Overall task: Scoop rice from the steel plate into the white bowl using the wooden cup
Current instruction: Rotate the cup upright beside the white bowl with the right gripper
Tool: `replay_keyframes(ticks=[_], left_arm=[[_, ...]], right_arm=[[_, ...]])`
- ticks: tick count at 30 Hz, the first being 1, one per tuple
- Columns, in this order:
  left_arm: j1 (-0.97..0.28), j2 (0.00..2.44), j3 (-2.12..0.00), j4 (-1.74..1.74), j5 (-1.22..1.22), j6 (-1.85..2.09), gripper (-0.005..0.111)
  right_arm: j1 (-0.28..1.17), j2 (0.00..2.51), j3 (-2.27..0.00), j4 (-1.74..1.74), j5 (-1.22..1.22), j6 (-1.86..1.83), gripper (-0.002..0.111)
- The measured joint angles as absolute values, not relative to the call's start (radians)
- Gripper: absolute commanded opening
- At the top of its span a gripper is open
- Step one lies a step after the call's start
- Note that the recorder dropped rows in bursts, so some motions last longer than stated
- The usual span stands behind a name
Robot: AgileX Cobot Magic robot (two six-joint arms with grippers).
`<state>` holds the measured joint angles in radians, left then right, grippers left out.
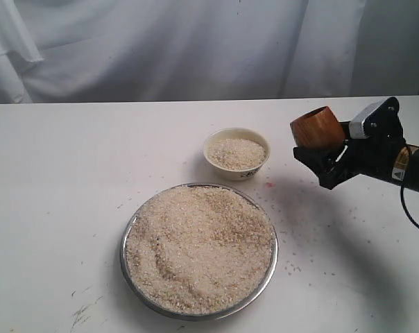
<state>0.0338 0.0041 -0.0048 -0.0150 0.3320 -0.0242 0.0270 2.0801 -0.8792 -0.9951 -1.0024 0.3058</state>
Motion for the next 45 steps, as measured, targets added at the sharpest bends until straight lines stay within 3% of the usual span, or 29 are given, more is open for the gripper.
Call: replay_keyframes(ticks=[15,26,34,45], left_arm=[[0.034,0.004,-0.005,-0.015,0.332,-0.024,0.0],[0.034,0.004,-0.005,-0.015,0.332,-0.024,0.0],[0.034,0.004,-0.005,-0.015,0.332,-0.024,0.0],[0.034,0.004,-0.005,-0.015,0.332,-0.024,0.0]], right_arm=[[-0.013,2.08,-0.879,-1.492,-1.181,0.507,0.0],[-0.019,2.084,-0.879,-1.688,-1.142,0.607,0.0],[-0.019,2.177,-0.879,-1.651,-1.138,0.614,0.0],[-0.023,2.201,-0.903,-1.265,-1.135,0.42,0.0]])
